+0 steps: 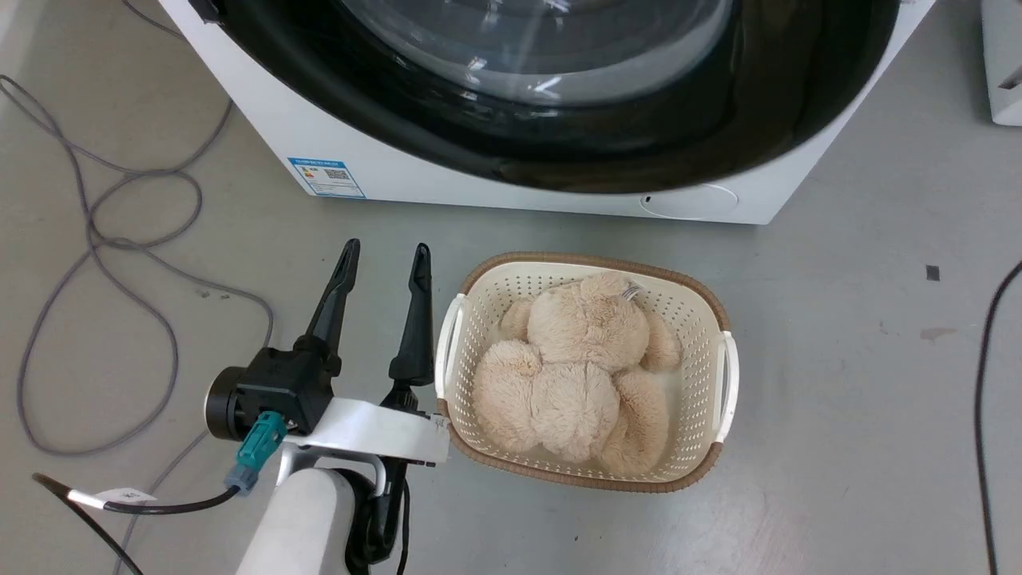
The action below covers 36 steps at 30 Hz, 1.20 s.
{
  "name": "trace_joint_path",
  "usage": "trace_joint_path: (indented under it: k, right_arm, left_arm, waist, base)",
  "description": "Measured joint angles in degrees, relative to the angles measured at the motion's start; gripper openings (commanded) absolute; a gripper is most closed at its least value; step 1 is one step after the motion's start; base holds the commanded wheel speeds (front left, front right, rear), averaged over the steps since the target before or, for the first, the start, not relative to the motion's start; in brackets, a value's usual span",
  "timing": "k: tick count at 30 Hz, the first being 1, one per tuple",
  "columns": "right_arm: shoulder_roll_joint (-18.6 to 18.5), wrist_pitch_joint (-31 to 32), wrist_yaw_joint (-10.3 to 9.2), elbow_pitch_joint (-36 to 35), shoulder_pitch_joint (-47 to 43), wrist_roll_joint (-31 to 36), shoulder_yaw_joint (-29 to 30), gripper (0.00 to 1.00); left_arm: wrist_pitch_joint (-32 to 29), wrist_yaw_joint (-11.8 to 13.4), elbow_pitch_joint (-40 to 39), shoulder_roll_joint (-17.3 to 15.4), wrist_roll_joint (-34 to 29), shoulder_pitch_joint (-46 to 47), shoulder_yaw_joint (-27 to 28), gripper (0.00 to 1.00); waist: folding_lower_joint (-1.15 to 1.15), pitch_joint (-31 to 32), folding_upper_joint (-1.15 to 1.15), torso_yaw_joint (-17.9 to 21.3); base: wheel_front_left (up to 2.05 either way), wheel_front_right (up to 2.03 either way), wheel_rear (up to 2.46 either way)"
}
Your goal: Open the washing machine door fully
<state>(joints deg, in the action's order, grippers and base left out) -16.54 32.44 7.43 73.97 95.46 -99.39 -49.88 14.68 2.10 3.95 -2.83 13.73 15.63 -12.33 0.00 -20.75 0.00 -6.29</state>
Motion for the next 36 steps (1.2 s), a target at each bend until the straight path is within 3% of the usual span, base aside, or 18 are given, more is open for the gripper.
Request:
trace_joint_path:
  k: [9,22,28,36]
  right_arm:
    - [0.5,5.0,0.0,-4.7,-3.5,-1.6,0.8,0.0]
    - [-1.3,12.5,0.0,-16.6,-17.6,-6.1,1.3,0.0]
    - [-2.4,15.0,0.0,-24.5,-24.9,-9.6,0.9,0.0]
    - [-6.1,15.4,0.0,-41.7,-35.8,-16.7,-4.1,0.0]
  left_arm:
    - [0.0,0.0,1.1,0.0,0.2,-0.1,-0.3,1.0]
    - [0.0,0.0,3.6,0.0,0.4,-2.8,-0.4,1.0]
    - [0.0,-0.1,4.6,0.0,0.0,-4.6,-0.3,1.0]
    - [0.0,-0.3,5.8,0.0,-0.6,-7.1,0.1,1.0]
  waist:
    - [0.0,2.0,0.0,-0.5]
    - [-0.01,8.6,0.0,-1.1]
    - [0.0,11.9,0.0,-1.5]
    - [-0.01,15.5,0.0,-1.4]
  base:
    - [0.0,0.0,0.0]
    - [0.0,0.0,0.0]
    - [0.0,0.0,0.0]
    - [0.0,0.0,0.0]
